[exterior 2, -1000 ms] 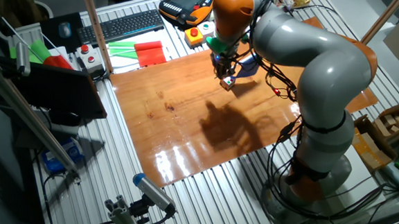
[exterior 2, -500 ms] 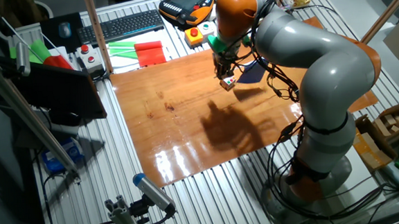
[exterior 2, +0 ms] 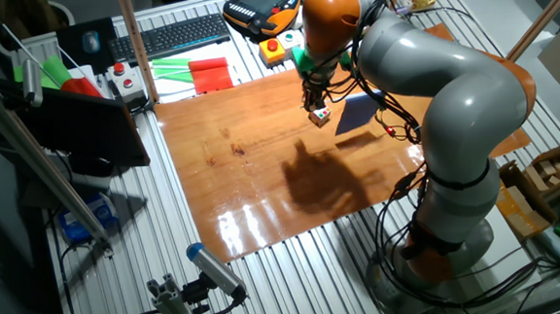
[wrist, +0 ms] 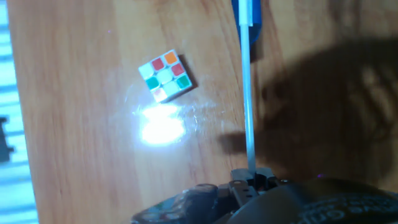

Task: Wave the flag

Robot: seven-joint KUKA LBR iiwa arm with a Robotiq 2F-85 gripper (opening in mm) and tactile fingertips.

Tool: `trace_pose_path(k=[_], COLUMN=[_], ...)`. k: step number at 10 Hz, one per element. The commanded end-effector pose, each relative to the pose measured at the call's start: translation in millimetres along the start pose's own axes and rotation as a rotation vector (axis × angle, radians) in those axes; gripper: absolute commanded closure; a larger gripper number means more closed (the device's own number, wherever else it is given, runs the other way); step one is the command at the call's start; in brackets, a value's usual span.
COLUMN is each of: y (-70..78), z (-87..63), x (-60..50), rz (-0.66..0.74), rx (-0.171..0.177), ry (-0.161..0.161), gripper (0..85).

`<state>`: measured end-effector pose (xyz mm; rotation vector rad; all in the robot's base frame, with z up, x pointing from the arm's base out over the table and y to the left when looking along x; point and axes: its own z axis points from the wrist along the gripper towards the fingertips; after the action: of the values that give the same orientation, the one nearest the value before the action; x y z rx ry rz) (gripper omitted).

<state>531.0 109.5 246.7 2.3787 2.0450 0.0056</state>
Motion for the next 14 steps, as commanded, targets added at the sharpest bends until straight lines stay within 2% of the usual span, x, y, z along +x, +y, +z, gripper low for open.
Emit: trace_pose_path(k=[1, 7, 10, 14], y=[0.0, 0.7, 1.9, 2.1], z=[0.0, 0.3, 1.3, 1.5], x=[0.0, -0.1, 0.3, -0.2], rz=[0.758, 0.760, 0.751, 0.664], rx=[0.000, -0.008, -0.003, 0.003], ry=[-0.006, -0.025, -0.022, -0.043], gripper=[84.3, 84.3, 84.3, 84.3])
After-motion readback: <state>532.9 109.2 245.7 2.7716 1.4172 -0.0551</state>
